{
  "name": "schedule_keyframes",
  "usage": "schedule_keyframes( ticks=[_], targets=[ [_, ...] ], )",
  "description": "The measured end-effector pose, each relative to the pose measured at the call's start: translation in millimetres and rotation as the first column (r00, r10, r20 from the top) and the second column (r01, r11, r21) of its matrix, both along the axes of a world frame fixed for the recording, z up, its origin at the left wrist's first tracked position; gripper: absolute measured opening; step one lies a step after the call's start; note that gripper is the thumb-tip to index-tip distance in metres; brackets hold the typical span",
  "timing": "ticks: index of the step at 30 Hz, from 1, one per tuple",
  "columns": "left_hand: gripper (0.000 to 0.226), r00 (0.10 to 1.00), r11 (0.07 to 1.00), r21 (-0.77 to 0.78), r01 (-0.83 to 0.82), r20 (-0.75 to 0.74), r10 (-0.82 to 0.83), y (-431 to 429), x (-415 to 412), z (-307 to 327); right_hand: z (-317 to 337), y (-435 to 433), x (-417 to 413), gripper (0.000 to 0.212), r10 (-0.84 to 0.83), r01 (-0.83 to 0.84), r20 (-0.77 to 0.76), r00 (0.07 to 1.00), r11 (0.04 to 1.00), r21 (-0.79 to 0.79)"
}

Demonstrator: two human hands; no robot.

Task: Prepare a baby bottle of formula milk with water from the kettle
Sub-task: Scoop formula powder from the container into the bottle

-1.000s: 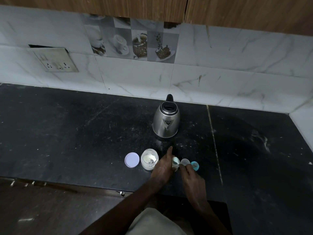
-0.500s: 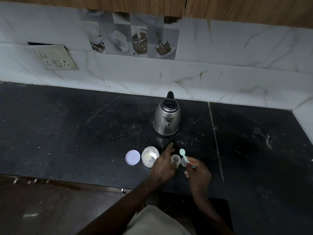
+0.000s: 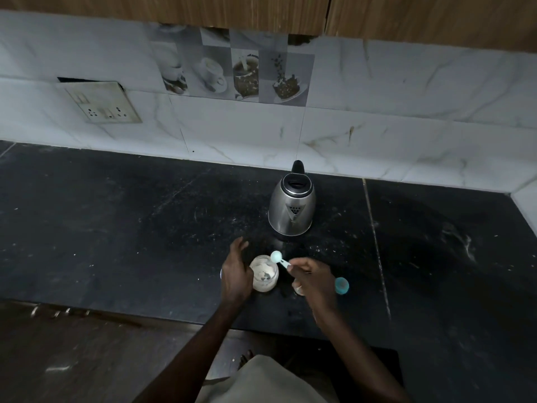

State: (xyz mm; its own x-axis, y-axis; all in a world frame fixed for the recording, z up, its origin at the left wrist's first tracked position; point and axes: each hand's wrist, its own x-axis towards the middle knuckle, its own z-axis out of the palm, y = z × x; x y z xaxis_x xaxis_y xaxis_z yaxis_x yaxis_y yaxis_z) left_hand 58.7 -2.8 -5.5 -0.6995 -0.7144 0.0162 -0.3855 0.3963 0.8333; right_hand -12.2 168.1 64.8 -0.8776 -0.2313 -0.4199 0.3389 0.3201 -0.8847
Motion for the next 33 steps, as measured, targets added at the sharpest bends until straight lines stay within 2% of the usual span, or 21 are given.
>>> schedule_keyframes(
  ticks=[3,5,6,8,9,11,13,19,23,27,29,31,33],
  targets=[
    [0.074,0.997,0.997,0.039,-0.064,0.040,0.062,-5,8,-8,-11,-25,6,0.011,0.224,-0.154,-0.263,0.939,0.953,0.262],
    [0.071,0.994,0.994,0.070,-0.089,0.074,0.084,-7,14,-13,-25,-39,9,0.015,0.424,-0.178,-0.414,0.806,0.840,0.513],
    [0.068,0.992,0.992,0.084,-0.096,0.089,0.088,-8,17,-16,-32,-46,11,0.015,0.509,-0.164,-0.442,0.738,0.772,0.614],
    [0.062,0.989,0.990,0.100,-0.101,0.122,0.089,-10,23,-22,-37,-57,15,0.011,0.641,-0.177,-0.407,0.651,0.649,0.740],
    [0.059,0.987,0.990,0.103,-0.101,0.135,0.087,-11,25,-26,-38,-61,17,0.021,0.688,-0.191,-0.370,0.624,0.594,0.782],
    [0.054,0.984,0.991,0.092,-0.093,0.161,0.077,-10,29,-29,-46,-69,17,0.037,0.716,-0.180,-0.350,0.605,0.551,0.815],
    [0.049,0.980,0.993,0.091,-0.074,0.189,0.056,-8,32,-31,-50,-74,16,0.043,0.724,-0.158,-0.355,0.591,0.536,0.829],
    [0.070,0.959,0.994,0.113,0.004,0.281,-0.036,-9,37,-46,-58,-79,12,0.044,0.712,-0.131,-0.347,0.611,0.522,0.843],
    [0.074,0.958,0.995,0.099,0.026,0.282,-0.053,-6,32,-46,-59,-67,12,0.029,0.708,-0.109,-0.376,0.597,0.536,0.837],
    [0.078,0.955,0.996,0.062,0.063,0.287,-0.078,-6,29,-52,-45,-45,8,0.022,0.617,-0.073,-0.466,0.634,0.648,0.758],
    [0.084,0.954,0.997,0.025,0.080,0.287,-0.084,-6,27,-56,-39,-32,6,0.016,0.526,-0.039,-0.529,0.666,0.733,0.679],
    [0.086,0.959,0.994,-0.026,0.106,0.268,-0.095,-5,25,-59,-37,-18,4,0.021,0.414,-0.021,-0.570,0.709,0.821,0.570],
    [0.083,0.961,0.988,-0.085,0.128,0.257,-0.103,-5,24,-62,-36,-5,4,0.026,0.342,0.026,-0.611,0.714,0.859,0.511]
  ],
)
